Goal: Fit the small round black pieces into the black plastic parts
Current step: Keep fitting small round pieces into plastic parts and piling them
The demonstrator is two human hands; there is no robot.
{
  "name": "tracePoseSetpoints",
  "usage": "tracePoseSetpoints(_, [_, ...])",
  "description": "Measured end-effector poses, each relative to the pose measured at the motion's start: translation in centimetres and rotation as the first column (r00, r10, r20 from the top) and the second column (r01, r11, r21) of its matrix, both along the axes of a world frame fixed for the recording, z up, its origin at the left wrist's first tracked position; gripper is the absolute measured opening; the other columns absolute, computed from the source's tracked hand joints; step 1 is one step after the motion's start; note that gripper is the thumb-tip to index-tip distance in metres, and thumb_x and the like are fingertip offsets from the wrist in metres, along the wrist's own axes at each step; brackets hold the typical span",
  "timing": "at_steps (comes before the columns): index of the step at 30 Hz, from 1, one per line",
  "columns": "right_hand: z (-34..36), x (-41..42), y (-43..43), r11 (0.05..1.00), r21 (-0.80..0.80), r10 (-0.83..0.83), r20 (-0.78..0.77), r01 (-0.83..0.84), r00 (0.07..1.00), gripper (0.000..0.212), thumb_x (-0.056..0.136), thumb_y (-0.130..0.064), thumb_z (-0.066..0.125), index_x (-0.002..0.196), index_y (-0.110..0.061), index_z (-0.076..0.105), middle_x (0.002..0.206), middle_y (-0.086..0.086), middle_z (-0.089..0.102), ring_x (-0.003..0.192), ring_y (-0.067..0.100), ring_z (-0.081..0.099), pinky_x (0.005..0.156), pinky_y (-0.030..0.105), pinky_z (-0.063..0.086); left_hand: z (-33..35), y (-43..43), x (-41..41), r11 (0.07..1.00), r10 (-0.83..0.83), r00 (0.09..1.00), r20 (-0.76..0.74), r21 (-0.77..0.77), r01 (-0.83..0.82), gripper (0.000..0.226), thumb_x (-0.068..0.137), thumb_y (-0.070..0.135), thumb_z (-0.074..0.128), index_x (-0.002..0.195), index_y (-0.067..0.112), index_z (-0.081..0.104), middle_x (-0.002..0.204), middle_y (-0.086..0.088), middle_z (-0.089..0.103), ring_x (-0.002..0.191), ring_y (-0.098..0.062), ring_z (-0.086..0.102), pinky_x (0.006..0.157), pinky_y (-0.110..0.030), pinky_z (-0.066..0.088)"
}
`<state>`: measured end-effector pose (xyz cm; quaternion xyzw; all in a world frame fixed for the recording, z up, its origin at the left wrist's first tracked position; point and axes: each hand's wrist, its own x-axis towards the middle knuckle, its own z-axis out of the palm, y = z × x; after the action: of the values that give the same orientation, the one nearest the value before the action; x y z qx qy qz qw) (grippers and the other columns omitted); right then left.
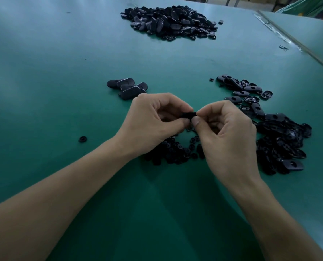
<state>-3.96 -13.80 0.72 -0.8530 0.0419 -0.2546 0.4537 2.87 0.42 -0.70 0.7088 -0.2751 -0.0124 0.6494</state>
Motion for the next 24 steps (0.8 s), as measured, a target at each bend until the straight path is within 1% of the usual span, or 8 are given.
tracePoseSetpoints(3, [-0.1, 0.0, 0.0, 0.999, -0.018, -0.036, -0.001, 0.036, 0.999, 0.03, 0.085, -0.014, 0.075, 0.072, -0.032, 0.055, 0.08, -0.021, 0.067, 0.067, 0.002, 0.064, 0.06, 0.011, 0.047, 0.0, 0.0, -0.2, 0.999, 0.009, 0.999, 0.039, 0.05, -0.011, 0.024, 0.078, -0.004, 0.079, 0.086, 0.018, 0.073, 0.08, -0.001, 0.076, 0.069, -0.009, 0.07, 0.068, -0.025, 0.059])
tracePoseSetpoints(5, [-0.2, 0.0, 0.1, 0.998, -0.034, -0.045, 0.014, 0.046, 0.999, 0.03, 0.084, -0.013, 0.076, 0.071, -0.032, 0.057, 0.073, -0.019, 0.066, 0.066, 0.0, 0.064, 0.06, 0.009, 0.046, -0.1, -0.1, -0.3, 0.997, 0.026, 0.997, 0.073, 0.075, -0.032, 0.023, 0.079, 0.002, 0.078, 0.086, 0.023, 0.07, 0.079, 0.002, 0.075, 0.068, -0.011, 0.069, 0.068, -0.03, 0.06])
tracePoseSetpoints(7, [-0.2, -0.1, 0.2, 0.998, -0.047, -0.035, 0.033, 0.037, 0.999, 0.03, 0.084, -0.01, 0.076, 0.072, -0.032, 0.059, 0.067, -0.021, 0.065, 0.067, -0.002, 0.065, 0.062, 0.007, 0.046, -0.2, -0.1, -0.3, 0.996, 0.035, 0.995, 0.096, 0.083, -0.043, 0.02, 0.081, 0.007, 0.075, 0.087, 0.024, 0.068, 0.079, 0.004, 0.073, 0.068, -0.015, 0.069, 0.068, -0.031, 0.06])
tracePoseSetpoints(11, [-0.1, -0.3, 0.5, 0.998, -0.062, 0.016, 0.068, -0.012, 0.998, 0.028, 0.086, -0.005, 0.072, 0.081, -0.031, 0.064, 0.073, -0.021, 0.067, 0.072, -0.002, 0.067, 0.067, 0.01, 0.051, -0.3, 0.0, 0.0, 0.993, 0.07, 0.992, 0.106, 0.088, -0.08, 0.014, 0.082, 0.016, 0.075, 0.086, 0.025, 0.065, 0.078, 0.006, 0.071, 0.067, -0.013, 0.067, 0.067, -0.032, 0.058])
tracePoseSetpoints(15, [-0.2, 0.0, 0.2, 0.999, -0.03, 0.027, 0.092, -0.025, 0.995, 0.025, 0.086, -0.005, 0.074, 0.086, -0.029, 0.066, 0.079, -0.017, 0.069, 0.077, 0.0, 0.068, 0.071, 0.01, 0.051, -0.5, -0.1, 0.3, 0.99, 0.1, 0.992, 0.081, 0.088, -0.107, 0.015, 0.08, 0.018, 0.073, 0.086, 0.028, 0.064, 0.079, 0.001, 0.072, 0.07, -0.025, 0.069, 0.069, -0.043, 0.06])
tracePoseSetpoints(18, [-0.2, 0.1, -0.2, 0.998, -0.065, 0.019, 0.075, -0.014, 0.997, 0.024, 0.085, -0.011, 0.075, 0.1, -0.029, 0.07, 0.092, -0.012, 0.07, 0.084, 0.004, 0.067, 0.075, 0.015, 0.051, -0.3, -0.2, 0.2, 0.997, 0.07, 0.997, 0.012, 0.042, -0.071, 0.017, 0.08, 0.013, 0.072, 0.087, 0.026, 0.063, 0.077, 0.002, 0.071, 0.063, -0.017, 0.066, 0.068, -0.039, 0.06])
tracePoseSetpoints(20, [-0.3, 0.3, -0.6, 0.996, -0.083, 0.035, 0.04, -0.031, 0.999, 0.026, 0.086, -0.013, 0.074, 0.107, -0.028, 0.073, 0.096, -0.013, 0.071, 0.087, 0.001, 0.067, 0.077, 0.015, 0.051, -0.2, -0.1, 0.2, 1.0, 0.026, 0.998, -0.049, -0.007, -0.026, 0.02, 0.083, 0.005, 0.073, 0.088, 0.021, 0.064, 0.074, 0.002, 0.07, 0.062, -0.012, 0.067, 0.064, -0.033, 0.06])
tracePoseSetpoints(24, [-0.3, 0.5, -1.1, 0.991, 0.06, 0.122, 0.014, -0.122, 0.992, 0.026, 0.087, -0.011, 0.074, 0.097, -0.034, 0.072, 0.086, -0.022, 0.074, 0.082, -0.003, 0.07, 0.079, 0.014, 0.053, 0.0, 0.1, 0.3, 0.998, -0.023, 0.994, -0.109, -0.064, 0.016, 0.02, 0.086, -0.006, 0.072, 0.089, 0.013, 0.065, 0.071, 0.0, 0.072, 0.061, -0.012, 0.069, 0.062, -0.027, 0.06])
